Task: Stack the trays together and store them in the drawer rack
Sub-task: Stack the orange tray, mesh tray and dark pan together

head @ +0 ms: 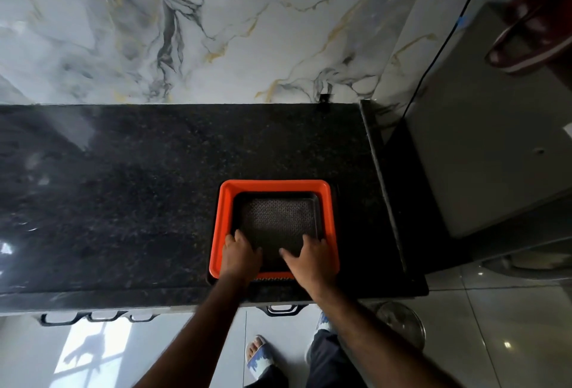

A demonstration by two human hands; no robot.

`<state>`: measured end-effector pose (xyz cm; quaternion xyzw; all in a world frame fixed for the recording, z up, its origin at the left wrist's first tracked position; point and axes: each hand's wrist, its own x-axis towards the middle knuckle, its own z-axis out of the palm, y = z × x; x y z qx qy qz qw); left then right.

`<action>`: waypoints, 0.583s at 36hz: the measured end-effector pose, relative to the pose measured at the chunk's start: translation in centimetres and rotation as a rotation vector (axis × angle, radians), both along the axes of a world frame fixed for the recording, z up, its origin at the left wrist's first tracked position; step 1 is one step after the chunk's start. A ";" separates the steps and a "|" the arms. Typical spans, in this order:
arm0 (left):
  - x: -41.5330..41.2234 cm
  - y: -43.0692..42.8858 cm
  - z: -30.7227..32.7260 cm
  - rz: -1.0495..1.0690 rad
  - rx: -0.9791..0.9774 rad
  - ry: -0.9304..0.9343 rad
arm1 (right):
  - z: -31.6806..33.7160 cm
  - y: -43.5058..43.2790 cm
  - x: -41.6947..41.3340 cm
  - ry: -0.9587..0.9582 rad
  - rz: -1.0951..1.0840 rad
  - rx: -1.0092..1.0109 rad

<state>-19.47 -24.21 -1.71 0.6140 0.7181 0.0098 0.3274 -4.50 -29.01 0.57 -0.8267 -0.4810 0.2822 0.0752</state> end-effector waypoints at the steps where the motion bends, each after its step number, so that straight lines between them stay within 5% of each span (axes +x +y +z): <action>1: 0.1 -0.4 -0.2 0.006 -0.006 -0.009 | -0.3 -0.4 -0.5 -0.020 0.032 -0.006; 4: 0.1 -1.1 -0.2 0.000 0.056 -0.042 | -0.9 -1.3 -1.2 0.007 0.095 0.026; 10: -4.4 -3.5 -0.2 -0.134 0.603 -0.050 | -0.9 -4.4 2.3 -0.045 0.100 0.472; 14: -8.9 -7.0 -2.6 0.000 0.529 0.037 | -3.3 -9.1 5.7 -0.097 -0.031 0.346; 21: -10.7 -13.2 -6.3 -0.048 0.249 0.305 | -8.0 -16.0 11.4 -0.428 0.412 0.132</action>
